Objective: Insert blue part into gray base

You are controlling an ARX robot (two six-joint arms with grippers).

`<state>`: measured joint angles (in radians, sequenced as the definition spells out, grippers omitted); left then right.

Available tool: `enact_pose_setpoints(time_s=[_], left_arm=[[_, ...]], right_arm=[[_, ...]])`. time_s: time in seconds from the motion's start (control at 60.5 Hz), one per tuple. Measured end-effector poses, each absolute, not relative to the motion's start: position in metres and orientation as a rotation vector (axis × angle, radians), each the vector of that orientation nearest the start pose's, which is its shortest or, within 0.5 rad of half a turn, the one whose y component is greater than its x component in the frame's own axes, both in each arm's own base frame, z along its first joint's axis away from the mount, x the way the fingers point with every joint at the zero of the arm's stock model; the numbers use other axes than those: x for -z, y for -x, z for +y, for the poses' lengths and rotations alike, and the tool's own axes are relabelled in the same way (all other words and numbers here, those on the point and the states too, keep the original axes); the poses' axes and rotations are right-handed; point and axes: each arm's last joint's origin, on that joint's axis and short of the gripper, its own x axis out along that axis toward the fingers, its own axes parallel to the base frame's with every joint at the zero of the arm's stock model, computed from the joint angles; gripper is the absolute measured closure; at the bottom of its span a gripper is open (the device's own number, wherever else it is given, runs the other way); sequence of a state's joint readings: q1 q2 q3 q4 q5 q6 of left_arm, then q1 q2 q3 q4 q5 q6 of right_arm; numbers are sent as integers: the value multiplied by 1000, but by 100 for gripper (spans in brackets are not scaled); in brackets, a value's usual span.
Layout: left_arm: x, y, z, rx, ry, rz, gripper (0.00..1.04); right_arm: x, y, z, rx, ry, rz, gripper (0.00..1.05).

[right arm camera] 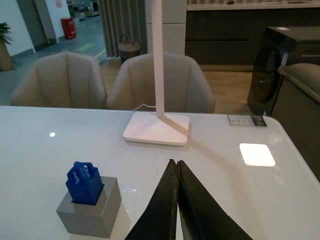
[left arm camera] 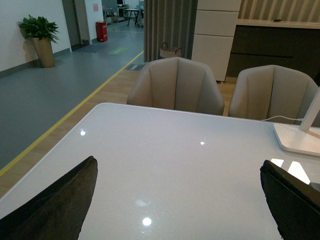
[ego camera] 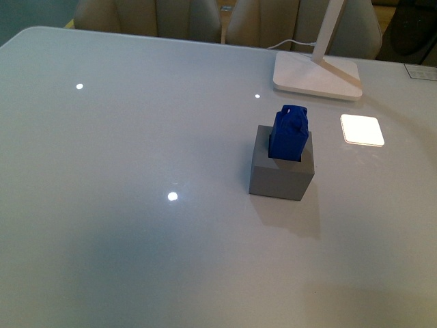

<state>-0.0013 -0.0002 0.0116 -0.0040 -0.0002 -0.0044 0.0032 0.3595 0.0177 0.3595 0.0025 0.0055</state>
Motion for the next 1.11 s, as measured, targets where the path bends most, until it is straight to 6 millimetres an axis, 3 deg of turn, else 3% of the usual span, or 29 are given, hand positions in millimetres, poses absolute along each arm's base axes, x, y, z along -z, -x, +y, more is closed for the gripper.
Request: enact_pose_setpoints(time_s=[0.826, 1.107], left_arm=[[-167, -97, 0, 1, 4, -8, 7], [-167, -97, 0, 1, 4, -8, 7]], right_arm=[[-169, -97, 0, -1, -5, -12, 103], [-169, -97, 0, -1, -4, -13, 51]])
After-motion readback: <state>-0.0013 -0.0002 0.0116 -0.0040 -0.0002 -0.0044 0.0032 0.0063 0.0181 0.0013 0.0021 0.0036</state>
